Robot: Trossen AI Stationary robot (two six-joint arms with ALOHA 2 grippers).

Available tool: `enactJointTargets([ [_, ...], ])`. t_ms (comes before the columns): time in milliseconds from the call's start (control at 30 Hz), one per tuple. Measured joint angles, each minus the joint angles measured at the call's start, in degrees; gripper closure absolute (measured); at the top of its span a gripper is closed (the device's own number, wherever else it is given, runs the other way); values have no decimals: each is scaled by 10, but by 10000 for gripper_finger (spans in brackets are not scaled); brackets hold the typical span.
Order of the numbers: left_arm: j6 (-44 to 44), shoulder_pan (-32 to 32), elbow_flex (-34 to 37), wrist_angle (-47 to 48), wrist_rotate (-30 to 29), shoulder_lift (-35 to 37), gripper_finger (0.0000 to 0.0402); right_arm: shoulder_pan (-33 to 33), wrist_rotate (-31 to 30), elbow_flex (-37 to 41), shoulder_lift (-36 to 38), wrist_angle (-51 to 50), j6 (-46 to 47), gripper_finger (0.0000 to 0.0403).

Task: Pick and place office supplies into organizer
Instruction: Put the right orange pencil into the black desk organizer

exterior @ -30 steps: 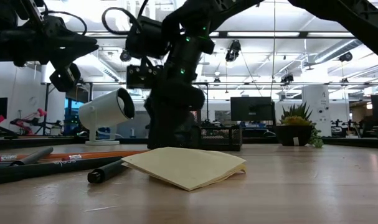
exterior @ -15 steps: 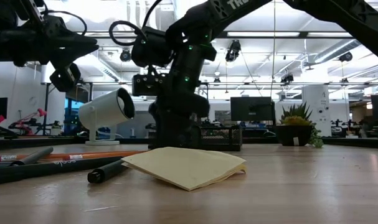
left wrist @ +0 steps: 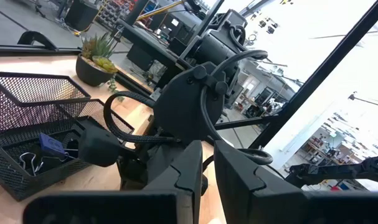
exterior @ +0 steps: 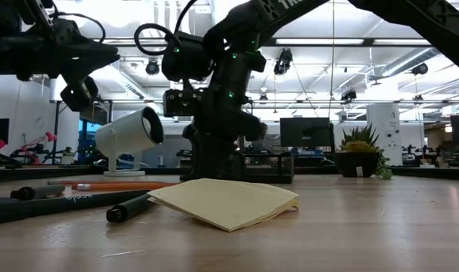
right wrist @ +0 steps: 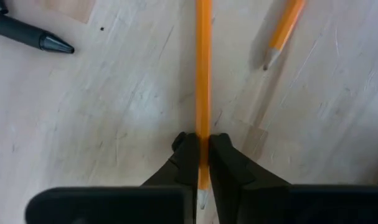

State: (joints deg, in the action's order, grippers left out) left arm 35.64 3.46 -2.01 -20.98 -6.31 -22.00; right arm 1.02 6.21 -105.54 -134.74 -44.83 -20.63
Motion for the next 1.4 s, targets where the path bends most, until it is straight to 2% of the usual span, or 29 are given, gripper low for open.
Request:
enactJointTargets([
  [467,0,0,0,0,0,0,375,0,1,-27,30,-30,78,390],
  [700,-4,0,0,0,0,0,375,0,-6,-27,65,-25,163,390],
  [900,-6,0,0,-1,0,0,375,-1,-83,-27,102,-1,249,390],
  [1233,-6,0,0,-64,0,0,375,12,-274,-19,135,0,365,390],
  [1400,-19,0,0,-75,0,0,375,47,-317,-16,136,6,410,390],
])
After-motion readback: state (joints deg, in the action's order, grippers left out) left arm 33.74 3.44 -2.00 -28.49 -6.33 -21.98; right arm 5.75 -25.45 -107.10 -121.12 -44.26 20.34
